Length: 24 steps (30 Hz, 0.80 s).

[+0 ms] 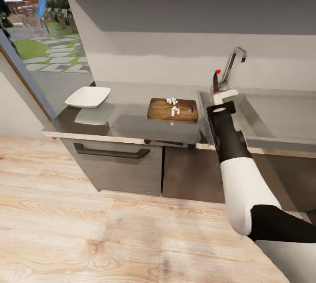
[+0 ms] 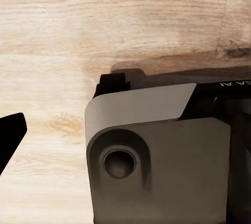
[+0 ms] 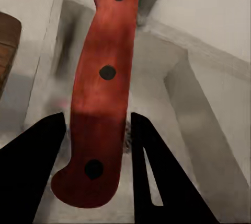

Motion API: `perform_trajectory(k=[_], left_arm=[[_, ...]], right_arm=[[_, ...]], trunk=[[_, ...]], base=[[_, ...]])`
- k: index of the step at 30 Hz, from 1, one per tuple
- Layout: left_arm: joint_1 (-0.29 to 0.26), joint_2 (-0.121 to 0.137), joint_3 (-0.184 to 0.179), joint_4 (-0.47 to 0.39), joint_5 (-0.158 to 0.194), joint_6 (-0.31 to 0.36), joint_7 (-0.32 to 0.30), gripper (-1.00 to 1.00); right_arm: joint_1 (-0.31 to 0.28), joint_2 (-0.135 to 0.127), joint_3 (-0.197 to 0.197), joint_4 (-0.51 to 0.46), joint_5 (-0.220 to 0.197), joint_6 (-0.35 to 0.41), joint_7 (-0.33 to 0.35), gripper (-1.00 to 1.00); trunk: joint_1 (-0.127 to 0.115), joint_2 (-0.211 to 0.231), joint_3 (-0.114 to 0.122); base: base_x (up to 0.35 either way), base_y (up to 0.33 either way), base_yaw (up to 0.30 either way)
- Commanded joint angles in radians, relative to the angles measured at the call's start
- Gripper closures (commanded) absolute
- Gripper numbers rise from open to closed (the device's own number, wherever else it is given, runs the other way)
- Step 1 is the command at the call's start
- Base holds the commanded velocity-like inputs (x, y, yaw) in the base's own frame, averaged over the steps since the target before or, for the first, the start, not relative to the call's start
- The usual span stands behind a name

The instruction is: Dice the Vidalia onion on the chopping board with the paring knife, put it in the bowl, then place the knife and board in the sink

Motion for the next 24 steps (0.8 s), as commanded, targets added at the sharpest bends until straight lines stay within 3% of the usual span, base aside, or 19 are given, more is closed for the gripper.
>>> perform_trajectory(k=[1, 2, 5, 7, 11, 13, 24], left_arm=[[-0.002, -0.001, -0.009, 0.005, 0.009, -0.008, 0.001, -1.00], [-0.001, -0.001, -0.009, 0.005, 0.009, -0.008, 0.001, -1.00], [-0.002, -0.001, -0.009, 0.005, 0.009, -0.008, 0.001, -1.00], [-0.002, -0.001, -0.009, 0.005, 0.009, -0.010, 0.001, -1.00], [-0.002, -0.001, -0.009, 0.004, 0.009, -0.014, 0.001, -1.00], [-0.002, -0.001, -0.009, 0.003, 0.009, -0.016, 0.000, -1.00], [-0.001, -0.001, -0.009, 0.003, 0.009, -0.018, 0.001, -1.00]], right_arm=[[-0.001, -0.026, -0.027, -0.002, -0.017, 0.001, 0.068, 1.00], [-0.001, -0.056, -0.049, 0.000, -0.027, -0.001, 0.162, 1.00], [-0.001, -0.112, -0.084, 0.022, -0.037, -0.002, 0.343, 1.00], [-0.001, -0.128, -0.140, 0.038, -0.038, -0.005, 0.404, 1.00], [-0.001, -0.136, -0.316, 0.045, -0.037, -0.107, 0.439, 1.00], [-0.001, -0.137, -0.348, 0.056, -0.037, -0.144, 0.442, 1.00], [-0.001, -0.136, -0.359, 0.195, -0.033, -0.198, 0.433, 1.00]], trunk=[[0.000, -0.001, -0.001], [0.000, -0.001, -0.001], [0.000, -0.001, -0.001], [0.000, -0.001, -0.001], [0.000, -0.001, -0.001], [0.000, -0.001, -0.001], [0.000, -0.001, -0.001]], base=[[0.000, 0.000, 0.000], [0.000, 0.000, 0.000], [0.000, 0.000, 0.000], [0.000, 0.000, 0.000], [0.000, 0.000, 0.000], [0.000, 0.000, 0.000], [0.070, -0.010, 0.000]])
